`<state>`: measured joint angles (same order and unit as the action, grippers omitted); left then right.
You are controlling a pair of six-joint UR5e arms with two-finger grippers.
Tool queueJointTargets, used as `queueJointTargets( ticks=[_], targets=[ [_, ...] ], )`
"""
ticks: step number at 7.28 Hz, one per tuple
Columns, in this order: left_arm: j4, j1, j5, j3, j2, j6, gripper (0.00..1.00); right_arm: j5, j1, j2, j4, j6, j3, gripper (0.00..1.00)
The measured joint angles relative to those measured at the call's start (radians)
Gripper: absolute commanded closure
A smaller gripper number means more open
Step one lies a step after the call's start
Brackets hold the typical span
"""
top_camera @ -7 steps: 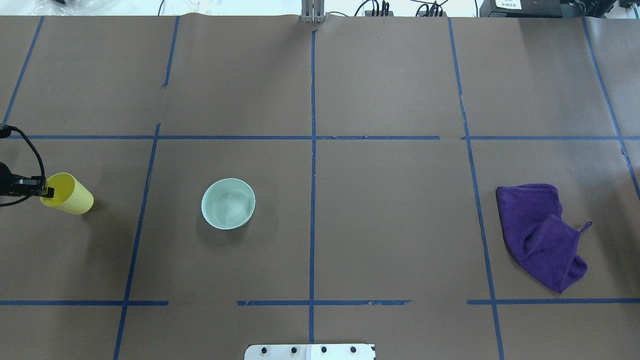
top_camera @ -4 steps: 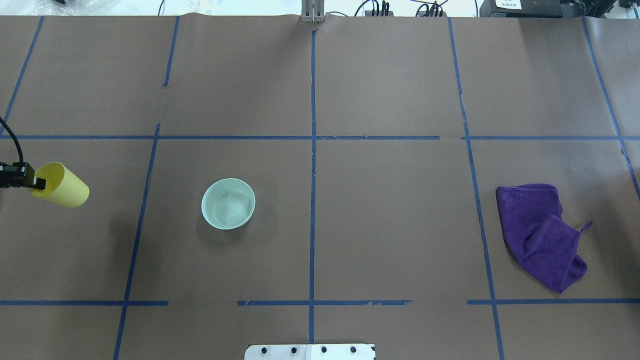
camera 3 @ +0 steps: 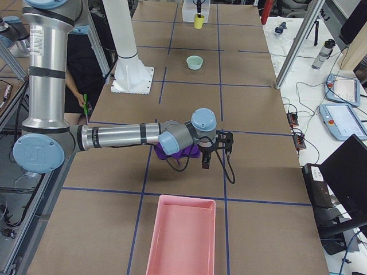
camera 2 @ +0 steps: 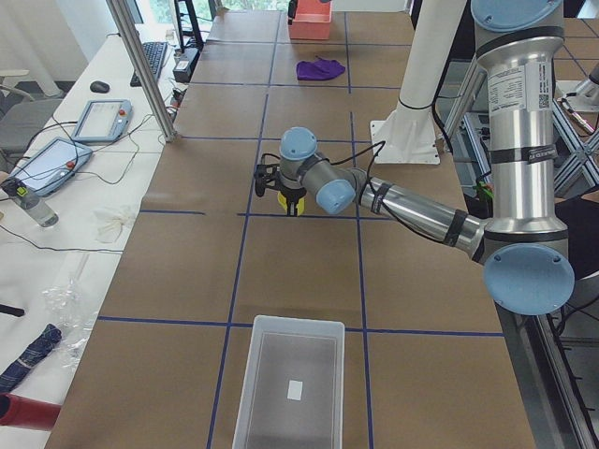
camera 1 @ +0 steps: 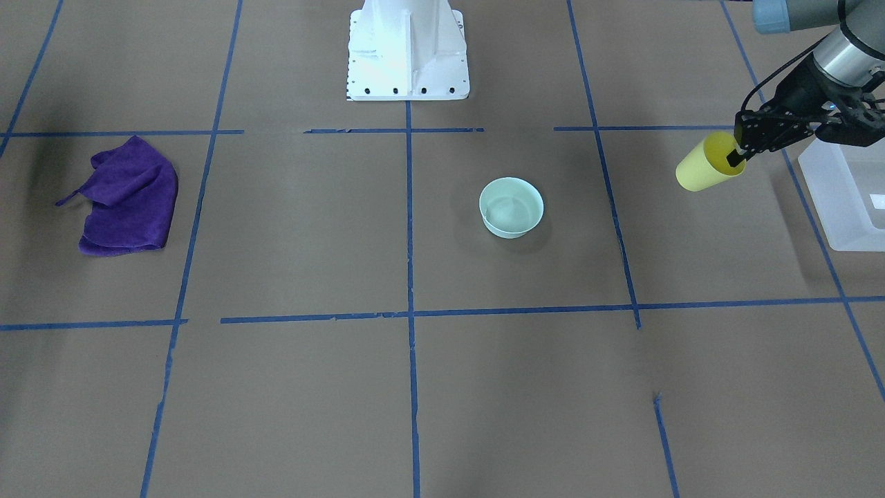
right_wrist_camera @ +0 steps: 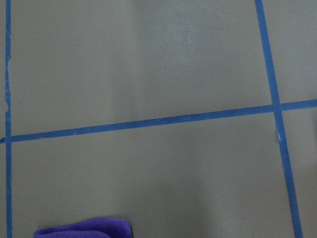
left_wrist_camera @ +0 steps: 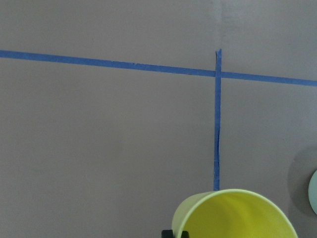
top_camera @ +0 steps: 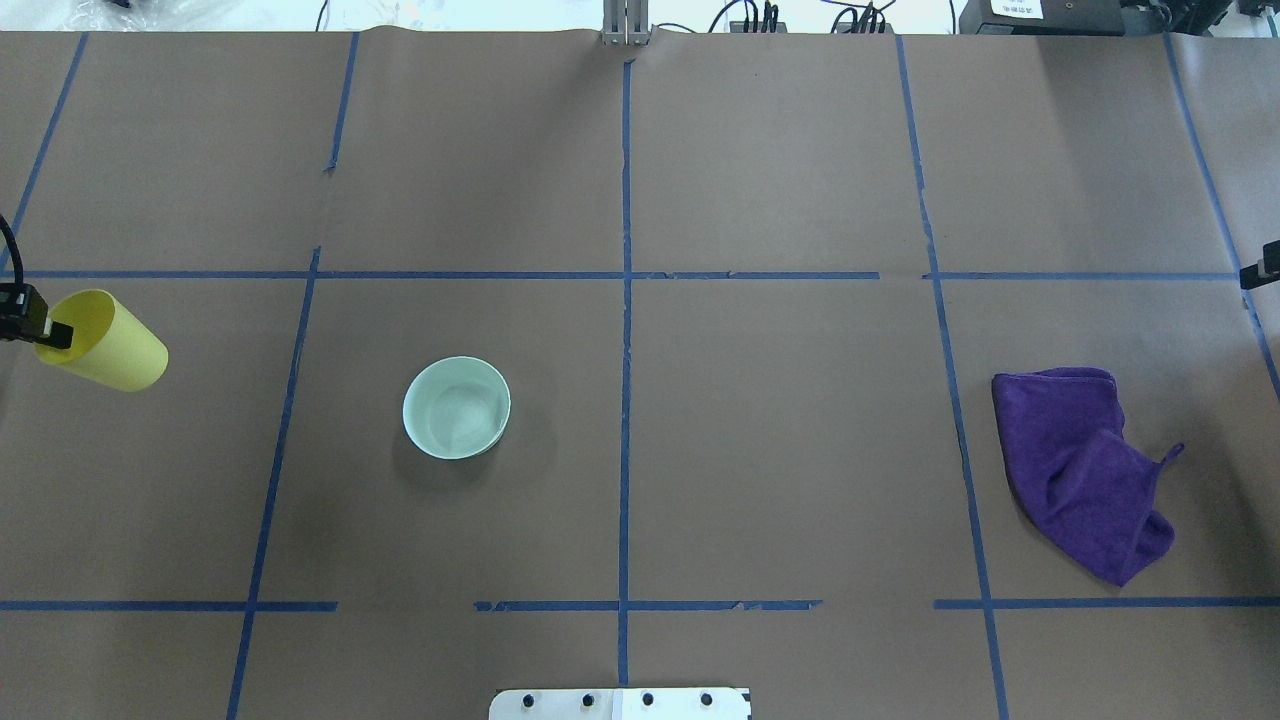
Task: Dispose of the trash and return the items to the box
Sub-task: 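Lift the yellow cup with the left gripper while the right gripper reaches for the cloth, then lower the right gripper onto the purple cloth and pinch it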
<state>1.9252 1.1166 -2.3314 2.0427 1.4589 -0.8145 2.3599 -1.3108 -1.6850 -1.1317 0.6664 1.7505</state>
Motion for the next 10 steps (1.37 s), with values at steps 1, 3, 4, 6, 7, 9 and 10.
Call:
queueJointTargets(
  ticks=[1,3,4,6,7,9,10],
  targets=[
    [-0.043,0.039,0.001,0.011,0.011,0.075,1.00,-0.007,0.043,-0.021,0.020,0.055,0.022,0.00],
    [-0.151,0.125,0.043,0.016,0.050,0.248,1.00,-0.057,0.150,-0.068,0.039,0.196,0.098,0.00],
    [-0.227,0.187,0.076,0.011,0.078,0.366,1.00,-0.112,0.229,-0.087,0.076,0.299,0.125,0.00],
    [-0.366,0.324,0.128,-0.028,0.154,0.600,1.00,-0.245,0.391,-0.105,0.173,0.490,0.139,0.00],
    [-0.412,0.382,0.142,-0.061,0.193,0.693,1.00,-0.311,0.469,-0.110,0.194,0.555,0.139,0.00],
    [-0.441,0.453,0.178,-0.118,0.228,0.812,1.00,-0.413,0.591,-0.128,0.208,0.617,0.128,0.00],
    [-0.444,0.470,0.198,-0.132,0.237,0.845,1.00,-0.430,0.616,-0.132,0.222,0.624,0.108,0.00]
  ],
)
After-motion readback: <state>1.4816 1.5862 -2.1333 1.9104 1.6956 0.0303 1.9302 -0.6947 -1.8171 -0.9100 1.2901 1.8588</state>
